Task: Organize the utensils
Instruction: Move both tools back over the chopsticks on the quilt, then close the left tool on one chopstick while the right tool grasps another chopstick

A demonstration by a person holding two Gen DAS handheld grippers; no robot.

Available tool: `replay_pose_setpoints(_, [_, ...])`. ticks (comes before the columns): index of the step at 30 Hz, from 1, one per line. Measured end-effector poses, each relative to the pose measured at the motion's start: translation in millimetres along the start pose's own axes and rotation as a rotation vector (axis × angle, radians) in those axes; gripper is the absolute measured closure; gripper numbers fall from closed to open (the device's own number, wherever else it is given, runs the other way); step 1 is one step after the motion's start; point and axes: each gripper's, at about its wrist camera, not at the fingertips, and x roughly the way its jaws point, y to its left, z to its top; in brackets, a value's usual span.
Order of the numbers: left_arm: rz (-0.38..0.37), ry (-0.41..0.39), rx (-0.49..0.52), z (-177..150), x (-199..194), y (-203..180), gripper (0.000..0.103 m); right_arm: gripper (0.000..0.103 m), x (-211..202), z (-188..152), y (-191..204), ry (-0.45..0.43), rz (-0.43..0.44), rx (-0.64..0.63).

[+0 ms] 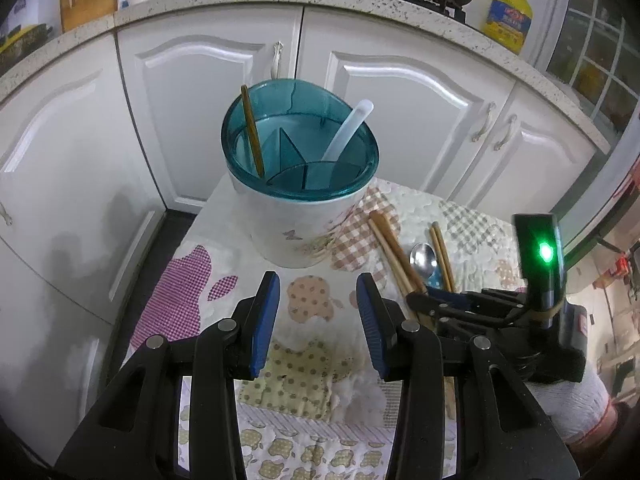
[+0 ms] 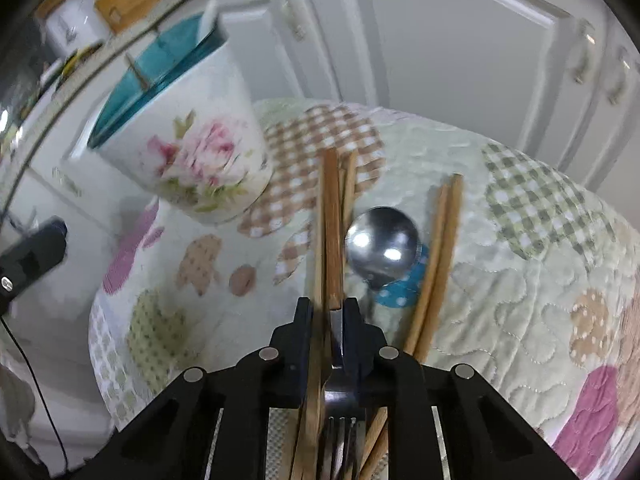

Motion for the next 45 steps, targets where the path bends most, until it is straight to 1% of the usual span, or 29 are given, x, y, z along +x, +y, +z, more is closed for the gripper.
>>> replay_pose_setpoints(2, [-0.003,0.007,0.005,-1.1,3.8,-2.1,0.064,0.09,-6.3,-3.6,-19.0,-0.022,0.024,0.098])
replay_pose_setpoints(3, [-0.005,0.012,0.008,-1.5,5.8,-3.2,0.064,0.095,-10.2,-5.0,-30.4,-0.036,0.036,0.147])
replay_pose_setpoints(4, [-0.009,0.017,0.011,-2.4,8.3,-5.4,0.064,0.096,-14.8,-9.9,-45.1,-0.046,0.061,0.208])
replay_pose_setpoints(6, [-0.014,0.022,0.016,-4.5,12.1,-9.2,0.064,0.096,-20.4,-18.1,-60.5,-0.05,0.083,0.266])
replay_pose_setpoints(8, [-0.022,0.034,0.021,-5.5,16.8,-14.6,0.064,0.096,-27.5,-26.9,-71.6,-0.057,0.042,0.275])
replay_pose_setpoints(12, [-0.036,0.042,0.039,-7.6,23.7,-27.0,0.064,0.096,-47.4,-37.6,-87.4,-0.083,0.01,0.332])
replay_pose_setpoints(14, [-0.049,0.05,0.046,-8.3,28.3,-33.5,0.064,0.094,-57.5,-38.7,-89.8,-0.079,0.022,0.318])
replay_pose_setpoints(15, [-0.053,0.053,0.048,-8.4,30.6,-35.9,0.064,0.088,-62.4,-38.2,-88.8,-0.086,0.017,0.303])
replay_pose_setpoints(16, [-0.058,0.059,0.049,-8.2,33.7,-38.4,0.064,0.077,-68.4,-38.2,-87.4,-0.093,-0.002,0.283])
replay_pose_setpoints(17, [-0.065,0.064,0.047,-8.1,37.4,-40.7,0.064,0.072,-72.8,-37.7,-86.2,-0.098,-0.017,0.269])
replay_pose_setpoints(18, [-0.071,0.07,0.043,-7.8,40.9,-42.2,0.064,0.07,-77.6,-37.0,-85.0,-0.107,-0.025,0.259])
replay_pose_setpoints(23, [-0.125,0.121,0.035,-7.3,66.8,-55.9,0.065,0.07,-88.5,-27.9,-78.2,-0.128,0.036,0.238])
replay_pose_setpoints(24, [-0.131,0.125,0.041,-7.8,70.8,-58.8,0.066,0.07,-85.6,-25.2,-74.1,-0.127,0.043,0.23])
replay_pose_setpoints(25, [-0.134,0.131,0.047,-8.3,75.1,-61.9,0.071,0.07,-83.8,-22.6,-71.0,-0.124,0.047,0.22])
replay_pose_setpoints(27, [-0.146,0.15,0.057,-8.9,84.8,-67.1,0.074,0.07,-79.9,-21.6,-67.4,-0.117,0.054,0.214])
replay_pose_setpoints(31, [-0.144,0.19,0.061,-10.7,102.9,-69.8,0.081,0.07,-77.4,-21.0,-68.0,-0.108,0.07,0.217])
replay_pose_setpoints(34, [-0.134,0.223,0.067,-13.0,114.5,-70.3,0.081,0.07,-76.6,-19.8,-70.3,-0.105,0.075,0.219])
replay_pose_setpoints(38, [-0.144,0.222,0.065,-10.1,119.0,-71.6,0.081,0.07,-73.4,-16.8,-72.5,-0.097,0.08,0.223])
replay_pose_setpoints(41, [-0.122,0.218,0.067,-5.0,124.3,-72.6,0.081,0.07,-68.4,-13.6,-72.7,-0.085,0.081,0.222])
replay_pose_setpoints(45, [-0.121,0.223,0.06,-2.5,126.1,-67.5,0.081,0.07,-67.1,-11.2,-69.7,-0.079,0.085,0.203])
